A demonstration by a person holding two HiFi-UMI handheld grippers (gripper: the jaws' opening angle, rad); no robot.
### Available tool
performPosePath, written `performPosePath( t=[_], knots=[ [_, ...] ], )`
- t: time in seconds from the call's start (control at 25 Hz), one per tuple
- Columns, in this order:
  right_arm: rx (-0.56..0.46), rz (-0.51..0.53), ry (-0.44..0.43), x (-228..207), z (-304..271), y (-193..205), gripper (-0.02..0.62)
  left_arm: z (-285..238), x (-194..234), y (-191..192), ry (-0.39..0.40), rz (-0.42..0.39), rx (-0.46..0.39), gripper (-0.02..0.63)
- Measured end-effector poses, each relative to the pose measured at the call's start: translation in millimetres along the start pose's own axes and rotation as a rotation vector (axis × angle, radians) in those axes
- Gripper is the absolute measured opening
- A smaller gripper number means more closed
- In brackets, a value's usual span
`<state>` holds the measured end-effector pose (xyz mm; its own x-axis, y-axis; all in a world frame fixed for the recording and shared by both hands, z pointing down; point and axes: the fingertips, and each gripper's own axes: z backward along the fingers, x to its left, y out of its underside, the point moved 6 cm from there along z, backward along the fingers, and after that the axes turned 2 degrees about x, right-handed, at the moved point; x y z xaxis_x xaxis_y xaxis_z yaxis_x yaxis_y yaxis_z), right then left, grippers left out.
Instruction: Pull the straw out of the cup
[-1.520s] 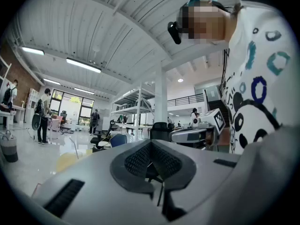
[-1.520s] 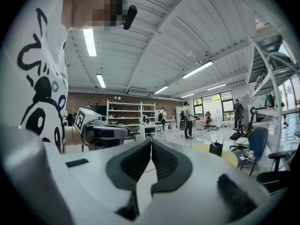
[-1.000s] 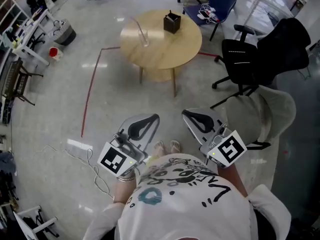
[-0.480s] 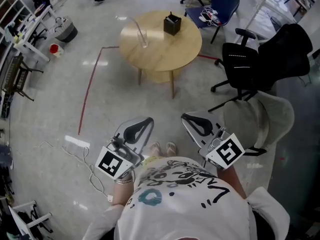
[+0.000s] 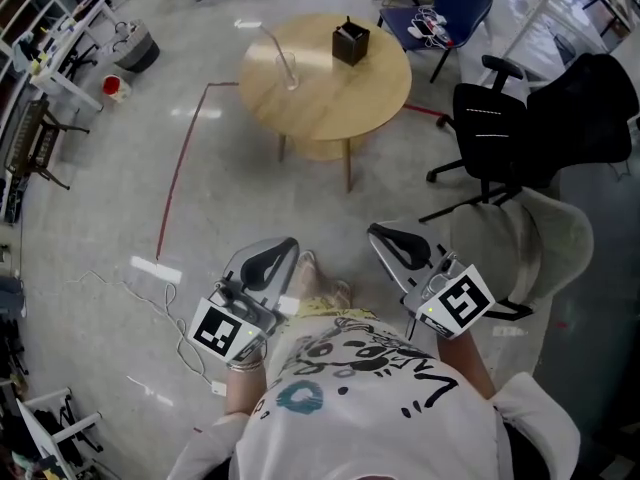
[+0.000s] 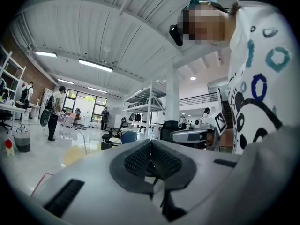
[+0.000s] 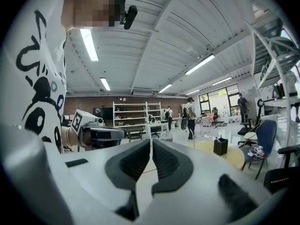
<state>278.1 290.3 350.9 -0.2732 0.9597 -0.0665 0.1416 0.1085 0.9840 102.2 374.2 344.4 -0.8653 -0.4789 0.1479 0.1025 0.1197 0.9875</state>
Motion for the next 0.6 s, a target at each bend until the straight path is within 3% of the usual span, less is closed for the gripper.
performPosePath(
  t=[0.28,0.6],
  knots=[
    [0.015,-0.012,0.032,-27.1,-30.1,7.1,0.031,-9.0,44.7,13.3,-0.02,-0.01,0.056,0.015],
    [0.003,0.009,0.059,-62.3,-96.2,-20.1,0.031,-30.1,126.9,-13.2,-0.012,-0.048,0.056,0.015]
  ],
)
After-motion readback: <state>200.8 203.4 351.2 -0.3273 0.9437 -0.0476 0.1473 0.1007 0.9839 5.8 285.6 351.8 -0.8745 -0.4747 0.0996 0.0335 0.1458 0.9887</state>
